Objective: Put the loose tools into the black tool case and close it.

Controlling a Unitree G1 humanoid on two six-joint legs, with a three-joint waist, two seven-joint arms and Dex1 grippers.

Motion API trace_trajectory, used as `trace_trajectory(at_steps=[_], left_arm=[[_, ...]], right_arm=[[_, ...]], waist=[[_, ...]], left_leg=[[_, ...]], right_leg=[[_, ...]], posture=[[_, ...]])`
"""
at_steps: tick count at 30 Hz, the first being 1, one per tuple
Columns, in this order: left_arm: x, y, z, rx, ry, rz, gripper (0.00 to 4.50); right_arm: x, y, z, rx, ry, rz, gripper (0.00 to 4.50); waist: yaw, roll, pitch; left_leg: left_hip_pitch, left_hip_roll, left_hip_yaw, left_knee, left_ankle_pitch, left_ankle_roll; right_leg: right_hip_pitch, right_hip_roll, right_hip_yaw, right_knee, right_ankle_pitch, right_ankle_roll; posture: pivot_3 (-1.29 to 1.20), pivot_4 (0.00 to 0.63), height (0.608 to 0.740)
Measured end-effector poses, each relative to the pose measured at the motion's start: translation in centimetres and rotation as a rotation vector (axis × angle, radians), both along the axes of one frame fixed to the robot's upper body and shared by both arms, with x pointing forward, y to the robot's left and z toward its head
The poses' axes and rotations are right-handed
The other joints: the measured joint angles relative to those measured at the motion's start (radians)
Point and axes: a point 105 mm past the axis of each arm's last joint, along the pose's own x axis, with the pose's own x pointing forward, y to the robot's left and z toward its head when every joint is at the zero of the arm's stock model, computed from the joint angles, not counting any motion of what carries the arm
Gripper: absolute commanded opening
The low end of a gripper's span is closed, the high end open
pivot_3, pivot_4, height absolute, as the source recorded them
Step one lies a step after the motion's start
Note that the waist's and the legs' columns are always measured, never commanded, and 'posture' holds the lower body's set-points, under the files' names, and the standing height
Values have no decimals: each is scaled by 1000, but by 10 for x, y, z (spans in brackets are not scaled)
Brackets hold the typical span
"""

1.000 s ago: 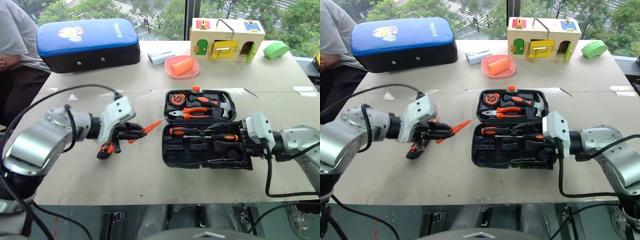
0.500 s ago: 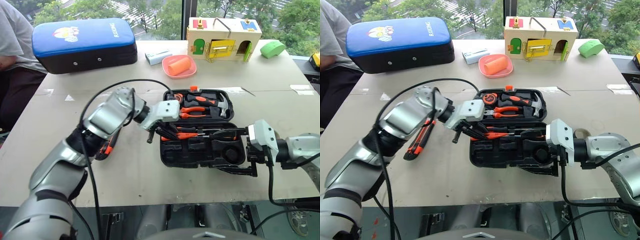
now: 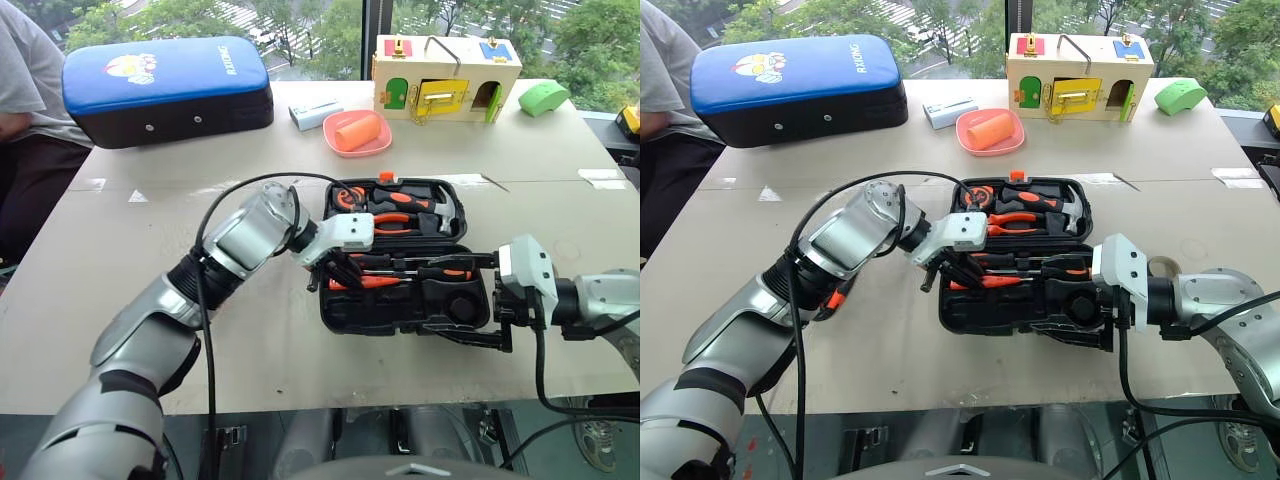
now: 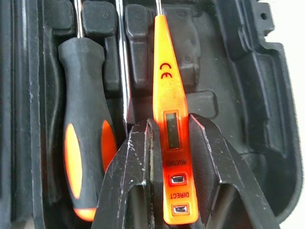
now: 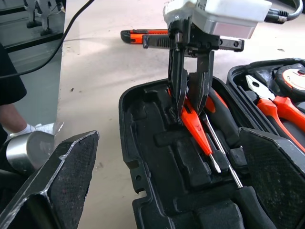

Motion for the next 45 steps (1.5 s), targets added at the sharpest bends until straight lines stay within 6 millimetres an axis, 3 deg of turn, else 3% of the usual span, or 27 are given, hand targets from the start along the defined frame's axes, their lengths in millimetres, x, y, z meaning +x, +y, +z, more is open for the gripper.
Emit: trace_trajectory(at_steps=[7,11,12,13,14,16,21,24,27,30,33,45], left_arm=[[-1,1,-2,12,-4,-3,513],[-2,2,-4,16,4,-8,2291],[-3,1,-4,16,5,-15,2916],[-4,1,-4,16,7,-18,3044],[-6,2,-3,15,17,-25,3468],[-11,6,0,0,57,-16,3468],[-32,29,40,-127,146,-6,3468],[-34,38,41,-190,142,11,3468],[-29,32,33,-269,110,27,2840],[-18,13,13,-414,35,79,1418],[-12,9,-3,-445,-3,120,57],[-12,4,-19,-484,-76,117,57]], right_arm=[[0,0,-1,11,7,-9,4500],[0,0,0,18,8,-13,4500],[0,0,0,19,8,-13,4500],[0,0,0,19,9,-13,4500],[0,1,0,20,9,-12,4500],[0,1,0,22,11,-11,4500],[-2,0,-1,28,23,-9,4500],[-2,0,-1,27,23,-9,4500],[-1,-1,-1,24,23,-12,4500],[0,-2,-2,21,23,-21,4500],[1,-2,-3,19,24,-24,4500],[1,-6,-3,20,23,-44,4500]], waist=[[-1,0,0],[-1,0,0],[-1,0,0],[-1,0,0],[-2,0,0],[-4,0,0],[-7,0,0],[-3,0,0],[5,0,0],[17,-1,0],[17,-1,0],[18,0,0]], left_leg=[[0,0,0,2,0,0],[0,0,0,2,0,0],[0,0,0,2,0,0],[0,0,0,2,0,0],[0,0,0,3,0,0],[0,0,0,3,0,0],[0,1,0,3,0,0],[0,0,0,4,0,1],[0,0,0,6,-1,1],[0,0,0,6,-1,2],[0,0,0,6,-1,1],[0,0,0,6,-1,2]], right_leg=[[0,0,0,2,0,0],[0,0,0,2,0,0],[0,0,0,2,0,0],[0,0,0,2,0,0],[0,0,0,2,0,0],[0,0,0,3,0,0],[0,0,0,3,0,0],[1,0,0,3,0,0],[1,-1,0,3,0,0],[1,-2,0,3,0,0],[0,-2,0,4,0,0],[0,-2,0,4,0,0]], posture=[[0,150,735],[0,150,735],[0,150,735],[0,150,735],[0,150,735],[0,150,735],[0,150,735],[0,150,735],[0,150,735],[0,150,735],[0,150,735],[0,150,735]])
